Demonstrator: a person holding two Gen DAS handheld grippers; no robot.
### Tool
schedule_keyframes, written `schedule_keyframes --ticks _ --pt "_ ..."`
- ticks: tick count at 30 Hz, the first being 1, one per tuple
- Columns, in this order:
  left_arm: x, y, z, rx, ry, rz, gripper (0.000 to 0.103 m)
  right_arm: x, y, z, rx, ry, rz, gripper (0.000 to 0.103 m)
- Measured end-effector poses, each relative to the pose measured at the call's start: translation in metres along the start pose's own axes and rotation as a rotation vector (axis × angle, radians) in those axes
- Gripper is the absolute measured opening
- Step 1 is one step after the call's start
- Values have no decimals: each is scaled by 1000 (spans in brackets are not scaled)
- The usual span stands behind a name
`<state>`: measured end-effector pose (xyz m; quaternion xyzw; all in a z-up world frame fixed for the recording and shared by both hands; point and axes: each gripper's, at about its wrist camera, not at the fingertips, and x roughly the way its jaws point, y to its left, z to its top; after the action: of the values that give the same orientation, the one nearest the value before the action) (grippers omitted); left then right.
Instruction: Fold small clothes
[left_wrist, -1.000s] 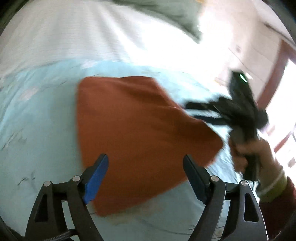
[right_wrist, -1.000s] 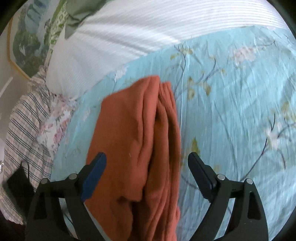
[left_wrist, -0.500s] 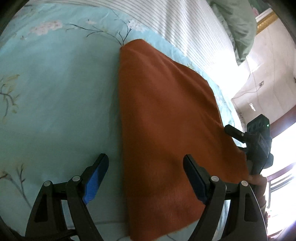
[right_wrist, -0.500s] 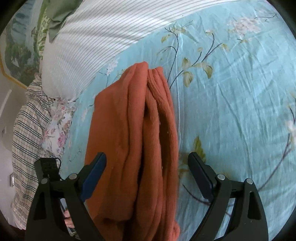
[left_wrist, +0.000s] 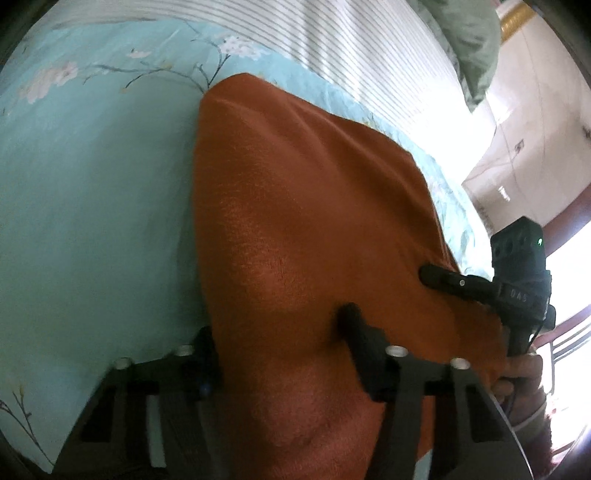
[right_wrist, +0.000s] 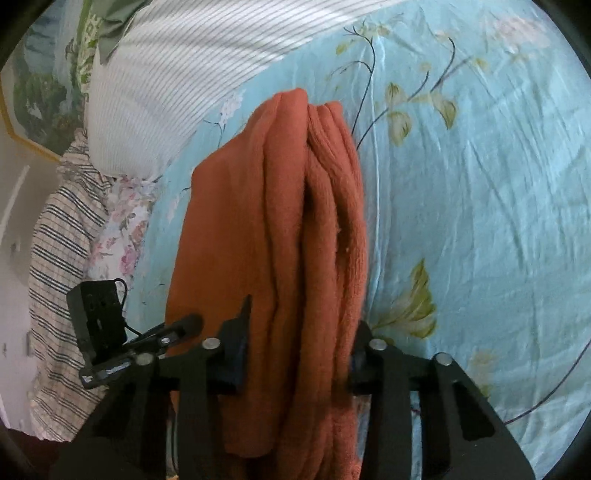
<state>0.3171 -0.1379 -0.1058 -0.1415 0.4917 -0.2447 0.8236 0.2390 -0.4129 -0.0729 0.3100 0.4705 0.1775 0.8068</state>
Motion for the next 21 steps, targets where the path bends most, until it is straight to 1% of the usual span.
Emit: schedule_keyframes --ticks 1,2,3,5,7,10,16,18,21 --pt "-3 -1 0 11 -12 1 34 -2 4 -2 -1 -9 -1 34" --pt "-9 -2 -2 17 -25 -9 25 -2 8 -3 -6 -18 -4 31" --pt "-14 -2 -1 21 -32 -22 24 -4 14 -5 -13 -28 -7 29" --pt "-28 -3 -2 29 -52 -32 23 -5 28 -10 -24 -39 22 27" --pt "-44 -4 -6 39 -74 -25 22 -1 47 -18 -52 -33 47 26" --pt "-79 3 -19 38 -118 -7 22 15 80 -32 -101 -11 80 26" --pt "-163 46 -57 5 -190 63 22 61 141 -59 -161 45 204 26" --pt "-192 62 -73 -9 -213 90 22 72 157 -70 -176 68 227 26" --pt "-219 79 -91 -34 -238 116 22 91 181 -86 -214 110 241 26"
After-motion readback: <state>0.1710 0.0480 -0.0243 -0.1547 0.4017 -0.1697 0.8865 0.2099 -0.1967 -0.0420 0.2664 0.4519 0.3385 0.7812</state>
